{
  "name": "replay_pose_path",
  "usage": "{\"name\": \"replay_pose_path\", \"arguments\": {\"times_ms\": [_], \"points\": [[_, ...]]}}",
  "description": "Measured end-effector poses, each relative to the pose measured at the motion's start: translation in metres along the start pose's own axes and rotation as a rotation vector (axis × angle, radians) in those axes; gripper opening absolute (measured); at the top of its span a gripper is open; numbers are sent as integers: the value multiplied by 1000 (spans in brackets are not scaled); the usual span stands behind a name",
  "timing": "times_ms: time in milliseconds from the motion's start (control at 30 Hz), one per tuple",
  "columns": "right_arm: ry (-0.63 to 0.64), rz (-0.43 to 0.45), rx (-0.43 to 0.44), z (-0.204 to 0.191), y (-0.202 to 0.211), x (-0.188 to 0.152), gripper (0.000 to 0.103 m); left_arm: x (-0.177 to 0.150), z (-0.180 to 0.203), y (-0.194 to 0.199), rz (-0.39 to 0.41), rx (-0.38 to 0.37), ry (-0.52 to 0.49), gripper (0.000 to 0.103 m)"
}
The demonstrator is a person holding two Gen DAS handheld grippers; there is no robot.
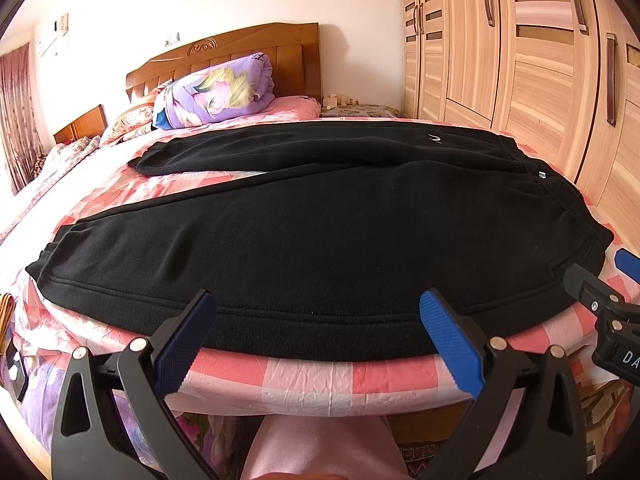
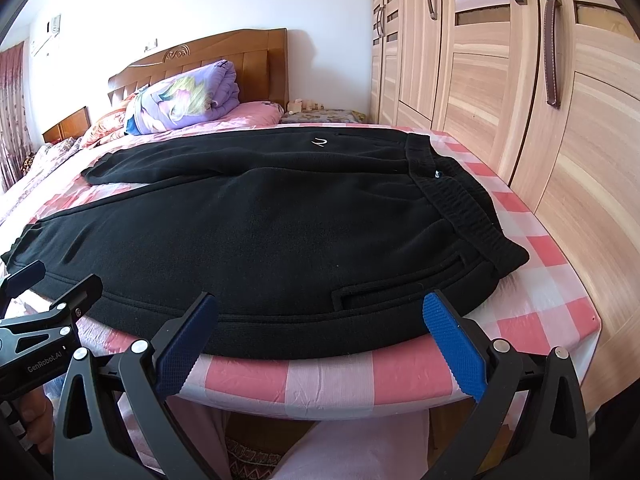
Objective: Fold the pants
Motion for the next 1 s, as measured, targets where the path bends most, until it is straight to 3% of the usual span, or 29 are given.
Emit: {"name": "replay_pose_path", "arguments": {"times_ms": [1000], "points": [[-12,-9,4,3,-2,3,99,-2,-2,-1,-5,2,1,102]]}}
Point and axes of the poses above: each gripper's, at about its wrist camera, not at the fingertips, and y roughly against the way its jaws point, z to its right, x to its top, the point moved 1 cm from there along -y, roughly the way its jaws point, and after that the axes turned 12 degrees about x, right-handed, at the moved point
